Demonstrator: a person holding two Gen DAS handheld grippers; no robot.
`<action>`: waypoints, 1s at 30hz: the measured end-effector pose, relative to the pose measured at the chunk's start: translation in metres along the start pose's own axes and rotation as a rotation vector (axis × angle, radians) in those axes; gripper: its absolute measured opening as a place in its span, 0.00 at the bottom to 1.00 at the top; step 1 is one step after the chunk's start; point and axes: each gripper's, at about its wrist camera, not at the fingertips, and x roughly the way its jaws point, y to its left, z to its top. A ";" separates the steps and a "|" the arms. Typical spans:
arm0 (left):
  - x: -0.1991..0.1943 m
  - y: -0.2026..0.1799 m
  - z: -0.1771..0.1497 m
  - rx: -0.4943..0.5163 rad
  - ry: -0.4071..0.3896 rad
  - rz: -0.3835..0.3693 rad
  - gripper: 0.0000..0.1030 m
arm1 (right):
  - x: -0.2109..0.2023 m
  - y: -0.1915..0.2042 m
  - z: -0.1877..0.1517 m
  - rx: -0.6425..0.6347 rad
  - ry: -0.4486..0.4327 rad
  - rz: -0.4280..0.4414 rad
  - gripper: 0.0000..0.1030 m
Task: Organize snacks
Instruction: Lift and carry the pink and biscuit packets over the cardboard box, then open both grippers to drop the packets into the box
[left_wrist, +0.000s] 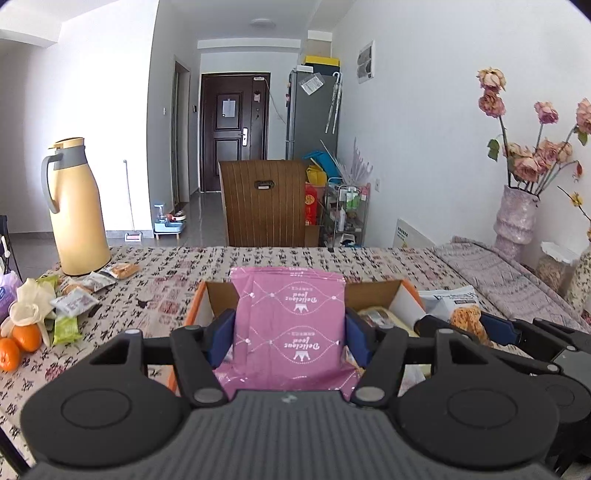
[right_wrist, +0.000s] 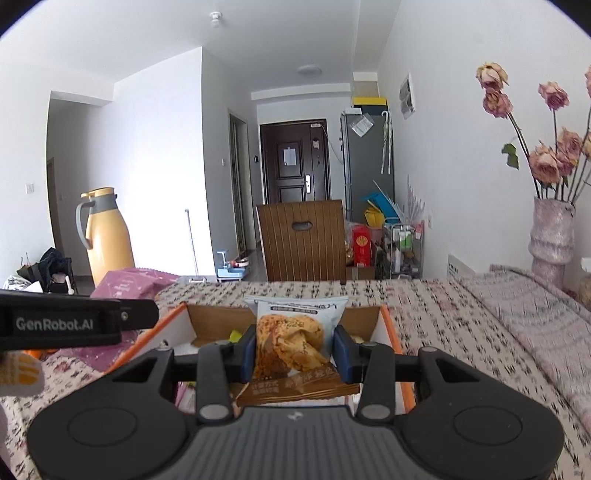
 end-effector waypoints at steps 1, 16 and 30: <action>0.004 0.000 0.003 -0.001 -0.003 0.004 0.61 | 0.004 0.000 0.002 -0.002 -0.002 -0.001 0.39; 0.083 0.010 -0.004 -0.037 0.043 0.059 0.61 | 0.081 -0.020 -0.006 0.045 0.072 -0.032 0.39; 0.109 0.028 -0.024 -0.077 0.136 0.065 0.89 | 0.101 -0.023 -0.025 0.045 0.166 -0.048 0.55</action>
